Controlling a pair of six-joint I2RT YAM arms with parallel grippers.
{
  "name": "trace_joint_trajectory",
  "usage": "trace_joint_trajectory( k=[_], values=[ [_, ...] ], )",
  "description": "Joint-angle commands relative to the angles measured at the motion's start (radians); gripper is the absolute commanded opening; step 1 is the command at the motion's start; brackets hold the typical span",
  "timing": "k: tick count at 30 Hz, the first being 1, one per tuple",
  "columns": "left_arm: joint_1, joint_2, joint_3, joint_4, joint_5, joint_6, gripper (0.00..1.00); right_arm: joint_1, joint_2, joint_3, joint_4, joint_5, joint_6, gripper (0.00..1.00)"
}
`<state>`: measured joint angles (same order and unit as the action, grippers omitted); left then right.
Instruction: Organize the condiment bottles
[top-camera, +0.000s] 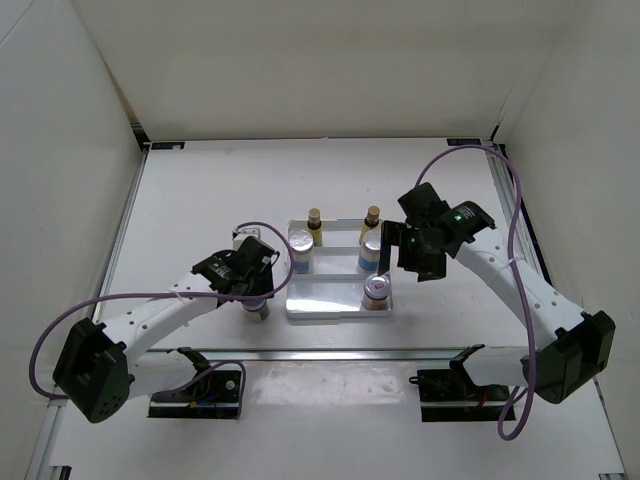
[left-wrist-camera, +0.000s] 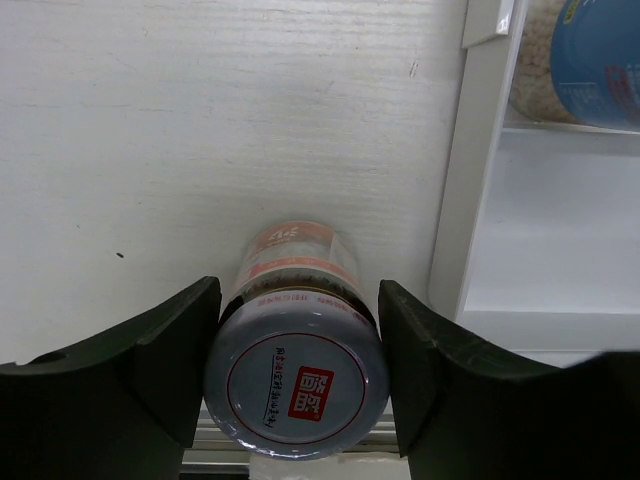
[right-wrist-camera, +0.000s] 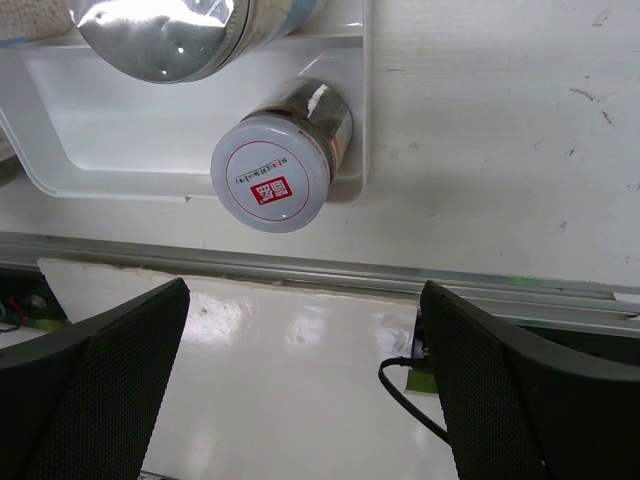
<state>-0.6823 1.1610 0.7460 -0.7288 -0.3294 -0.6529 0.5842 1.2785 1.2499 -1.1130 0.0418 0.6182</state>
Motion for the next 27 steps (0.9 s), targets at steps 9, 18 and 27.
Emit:
trace_joint_trajectory(
  k=[9,18,27],
  values=[
    [-0.034,-0.106,0.125,-0.041,-0.008,0.005,0.35,-0.007,-0.001,0.046,-0.042,0.044,-0.032,1.00],
    [-0.065,0.035,0.292,-0.008,-0.014,0.018,0.32,-0.017,-0.010,0.037,-0.042,0.044,-0.041,1.00],
    [-0.105,0.181,0.303,0.138,0.102,0.009,0.31,-0.035,-0.037,0.037,-0.070,0.066,-0.041,1.00]
  ],
)
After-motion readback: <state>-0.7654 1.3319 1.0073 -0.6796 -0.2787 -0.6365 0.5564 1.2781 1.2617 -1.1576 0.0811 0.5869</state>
